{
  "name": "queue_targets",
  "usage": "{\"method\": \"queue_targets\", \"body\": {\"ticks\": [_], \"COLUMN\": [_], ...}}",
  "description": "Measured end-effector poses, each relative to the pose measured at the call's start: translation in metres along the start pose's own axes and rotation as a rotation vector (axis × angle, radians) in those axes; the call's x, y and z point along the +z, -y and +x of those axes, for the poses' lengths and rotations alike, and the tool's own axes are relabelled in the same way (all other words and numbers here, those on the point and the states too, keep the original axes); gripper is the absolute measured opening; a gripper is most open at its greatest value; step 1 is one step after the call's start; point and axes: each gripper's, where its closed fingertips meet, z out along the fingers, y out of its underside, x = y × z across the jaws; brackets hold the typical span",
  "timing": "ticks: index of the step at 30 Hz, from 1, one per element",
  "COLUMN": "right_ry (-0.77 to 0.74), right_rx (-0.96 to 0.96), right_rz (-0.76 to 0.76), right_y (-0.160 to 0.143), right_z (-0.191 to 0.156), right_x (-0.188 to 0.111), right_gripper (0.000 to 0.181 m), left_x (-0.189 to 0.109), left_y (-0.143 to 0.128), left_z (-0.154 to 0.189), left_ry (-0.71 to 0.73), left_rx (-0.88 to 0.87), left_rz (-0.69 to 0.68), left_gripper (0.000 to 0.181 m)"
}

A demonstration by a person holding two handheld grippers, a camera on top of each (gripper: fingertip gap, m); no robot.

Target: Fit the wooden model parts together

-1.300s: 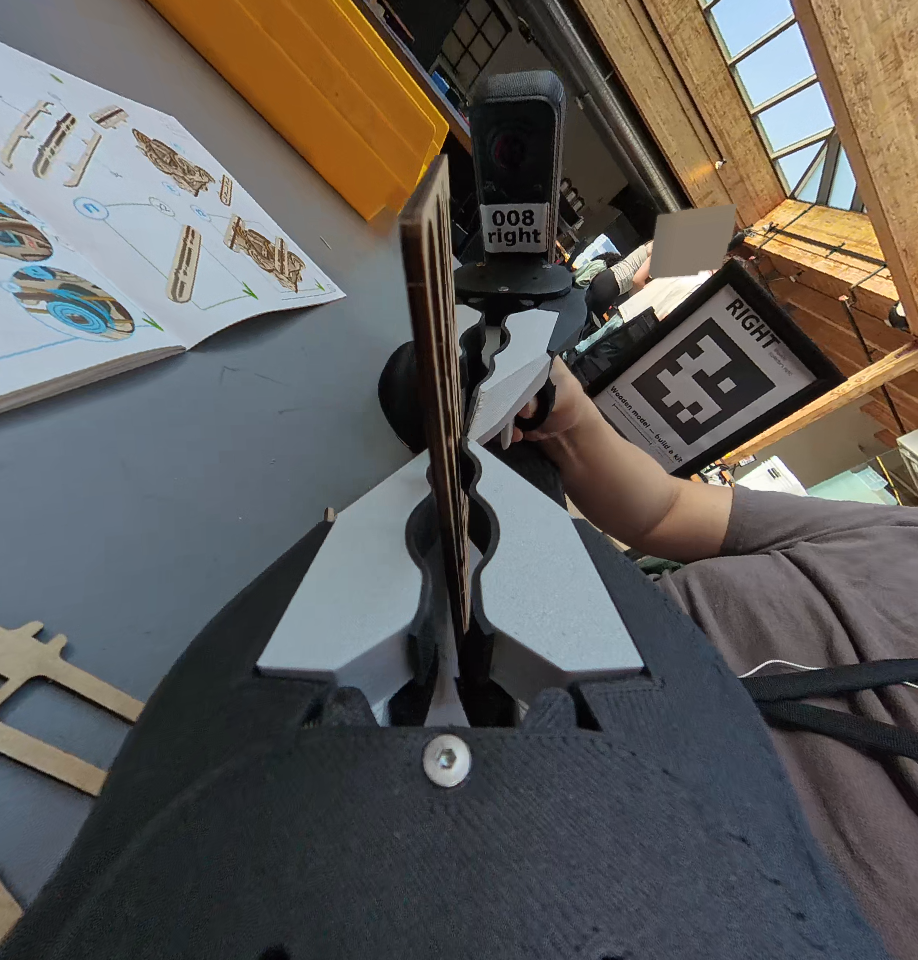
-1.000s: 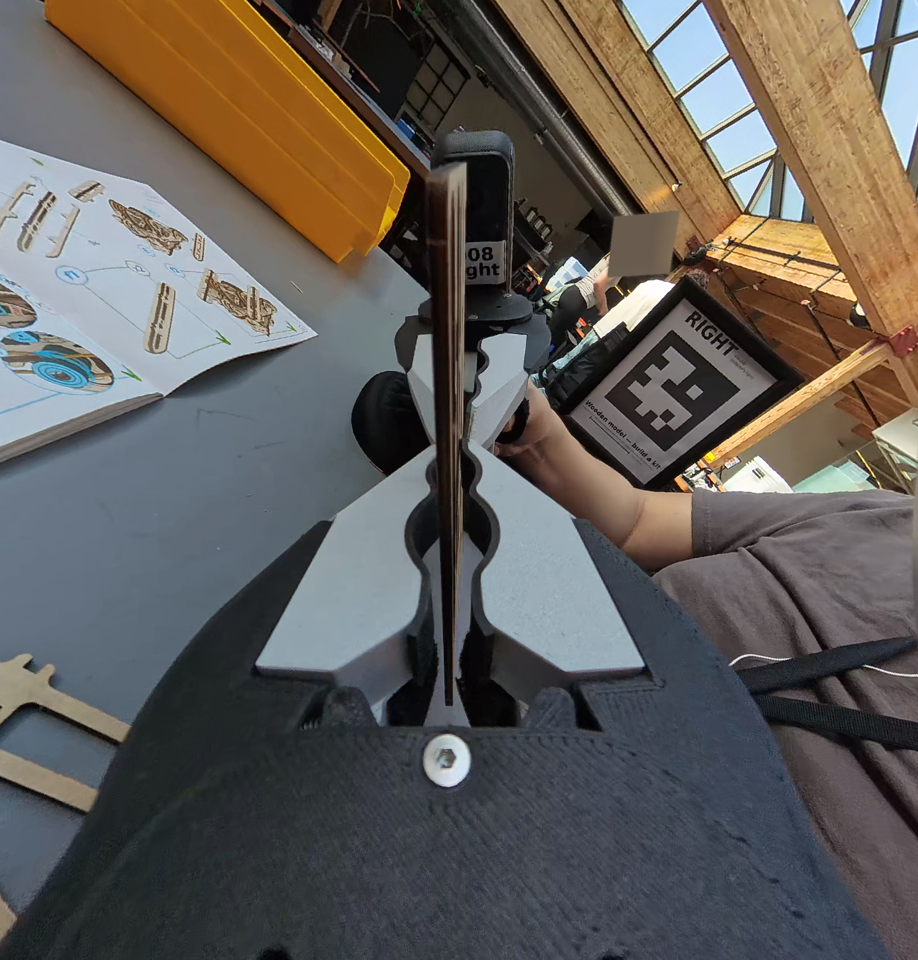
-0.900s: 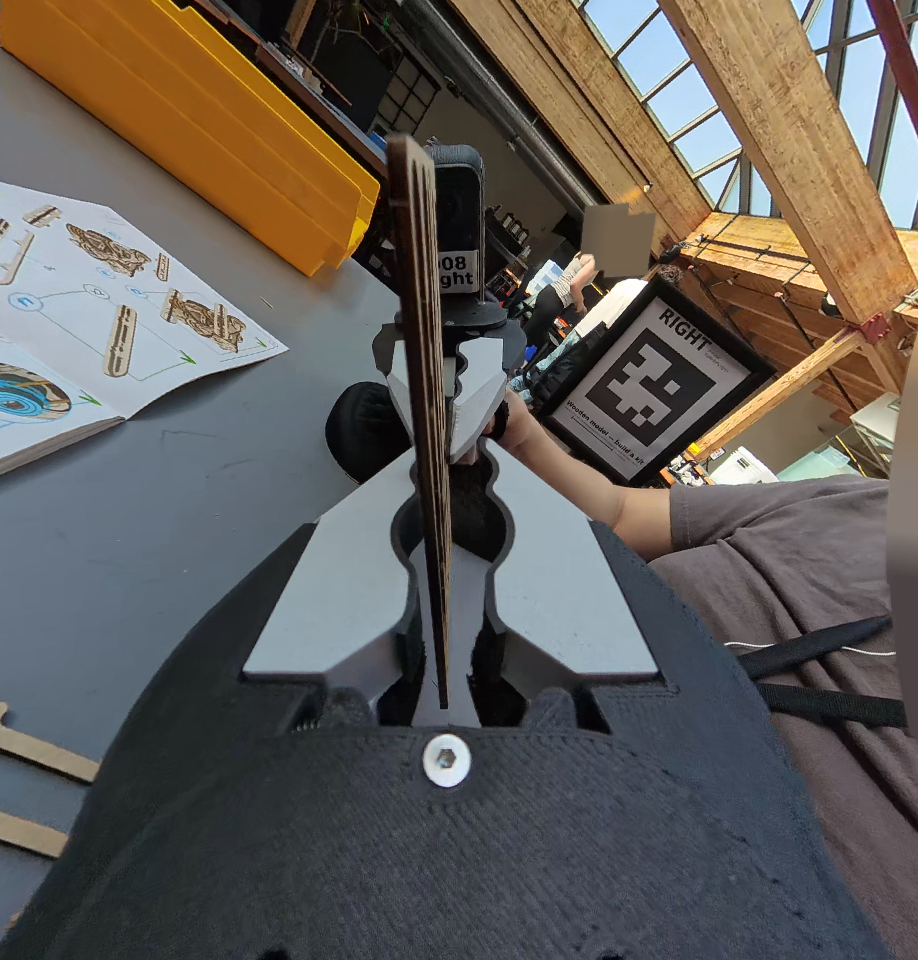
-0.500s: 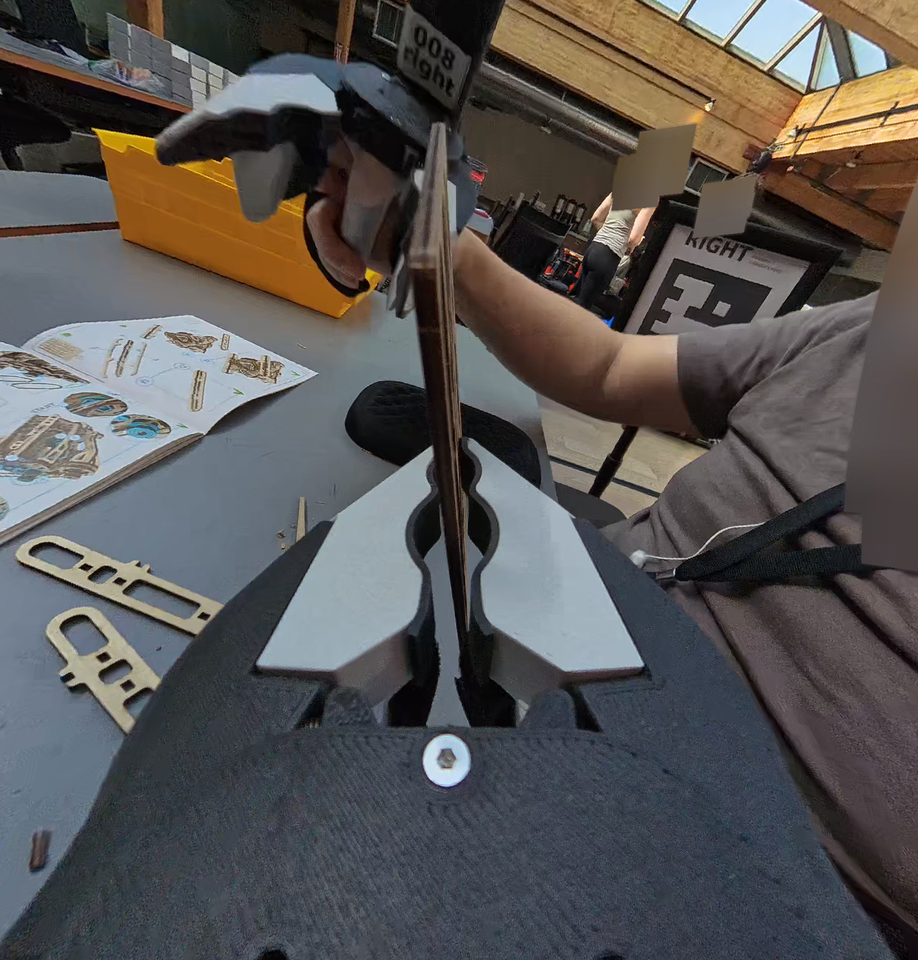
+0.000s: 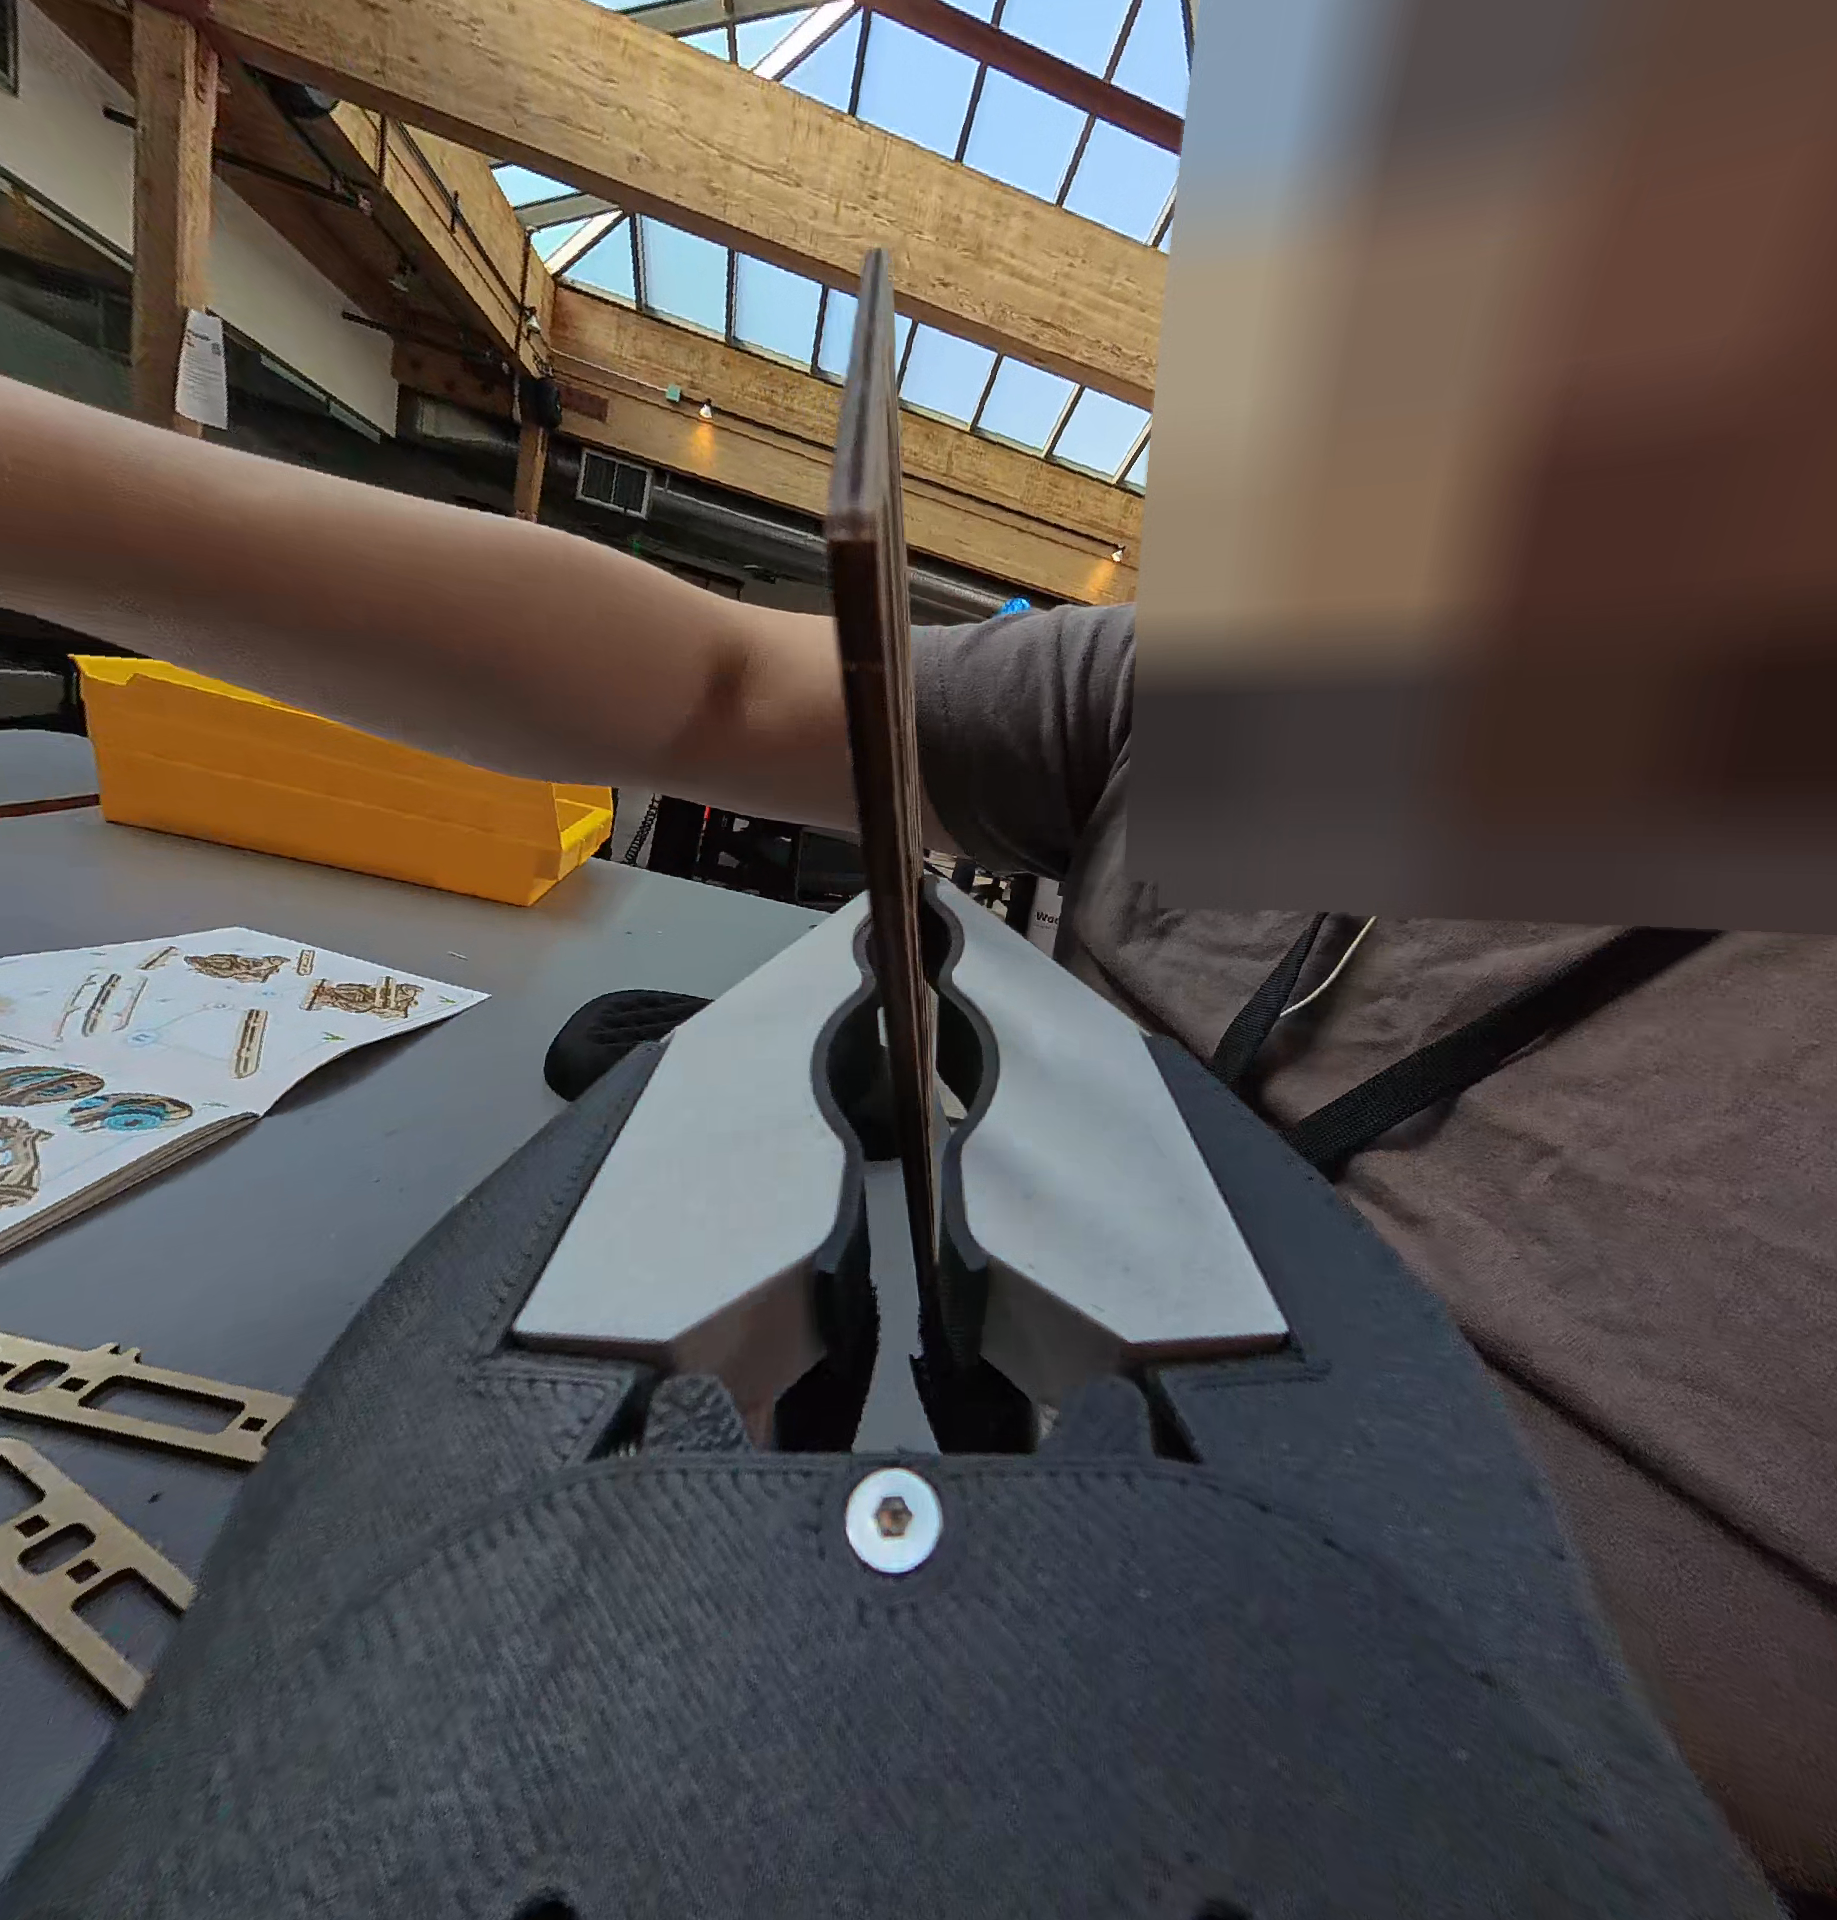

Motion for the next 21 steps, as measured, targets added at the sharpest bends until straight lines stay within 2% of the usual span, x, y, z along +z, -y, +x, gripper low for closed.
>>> {"method": "queue_targets", "body": {"ticks": [3,5,7,15,17,19,21], "right_ry": [0.089,0.168,0.203,0.23,0.219,0.18,0.178], "right_rx": [0.026,0.06,0.079,0.042,0.025,0.005,0.019], "right_rz": [0.011,0.009,-0.013,-0.087,-0.102,-0.088,-0.071], "right_y": [0.001,0.0,-0.004,-0.016,-0.02,-0.018,-0.016], "right_z": [-0.001,-0.006,-0.006,-0.003,-0.002,0.003,0.003], "right_x": [0.014,0.016,0.017,0.012,0.014,0.015,0.015], "right_gripper": [0.092,0.082,0.082,0.076,0.073,0.061,0.061], "left_x": [-0.002,-0.004,-0.006,-0.011,-0.011,-0.011,-0.01], "left_y": [0.003,0.007,0.011,0.018,0.018,0.017,0.016], "left_z": [0.002,0.005,0.005,0.004,0.004,0.002,0.001], "left_ry": [-0.009,-0.026,-0.033,-0.044,-0.045,-0.038,-0.036], "left_rx": [0.0,-0.006,-0.017,-0.037,-0.039,-0.04,-0.044], "left_rz": [0.023,0.046,0.071,0.115,0.117,0.114,0.109], "left_gripper": [0.0,0.0,0.0,0.0,0.0,0.0,0.0]}}
